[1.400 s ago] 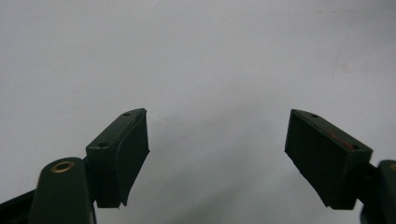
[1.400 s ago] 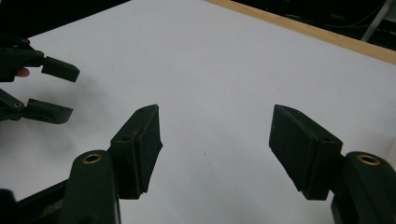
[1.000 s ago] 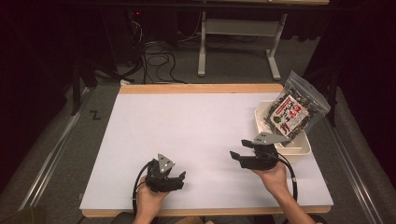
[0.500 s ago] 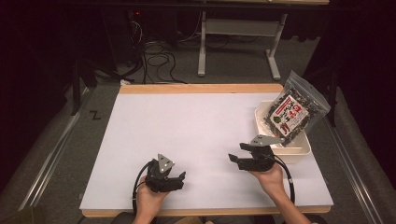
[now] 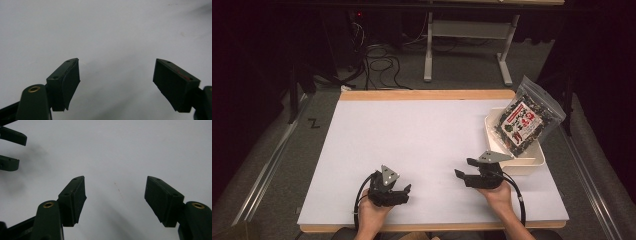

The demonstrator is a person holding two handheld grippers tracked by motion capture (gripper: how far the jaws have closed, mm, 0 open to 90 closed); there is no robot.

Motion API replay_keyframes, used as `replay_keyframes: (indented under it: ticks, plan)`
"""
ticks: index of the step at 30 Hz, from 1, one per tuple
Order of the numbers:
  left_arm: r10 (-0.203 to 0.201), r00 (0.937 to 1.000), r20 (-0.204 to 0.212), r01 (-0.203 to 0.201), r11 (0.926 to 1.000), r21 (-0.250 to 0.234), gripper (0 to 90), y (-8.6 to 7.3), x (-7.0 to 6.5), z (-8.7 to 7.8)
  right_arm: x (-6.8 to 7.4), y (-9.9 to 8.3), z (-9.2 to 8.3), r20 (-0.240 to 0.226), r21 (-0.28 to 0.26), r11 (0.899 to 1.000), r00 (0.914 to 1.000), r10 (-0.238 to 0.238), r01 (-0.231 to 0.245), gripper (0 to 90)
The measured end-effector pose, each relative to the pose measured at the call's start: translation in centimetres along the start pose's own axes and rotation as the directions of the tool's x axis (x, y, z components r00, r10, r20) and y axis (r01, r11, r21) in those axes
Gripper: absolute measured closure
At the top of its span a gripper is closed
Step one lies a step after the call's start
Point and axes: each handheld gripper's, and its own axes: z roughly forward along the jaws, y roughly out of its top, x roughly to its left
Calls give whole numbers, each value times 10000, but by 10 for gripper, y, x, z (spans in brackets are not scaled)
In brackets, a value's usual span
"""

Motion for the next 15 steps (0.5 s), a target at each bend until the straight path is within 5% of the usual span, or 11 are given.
replay_keyframes:
  ticks: [15]
  plan:
    - [131, 9999, 55, -132, 9999, 59, 220, 0, -2, 1, 0, -18, 1, 201, -106, 9999, 9998, -79, 81, 336]
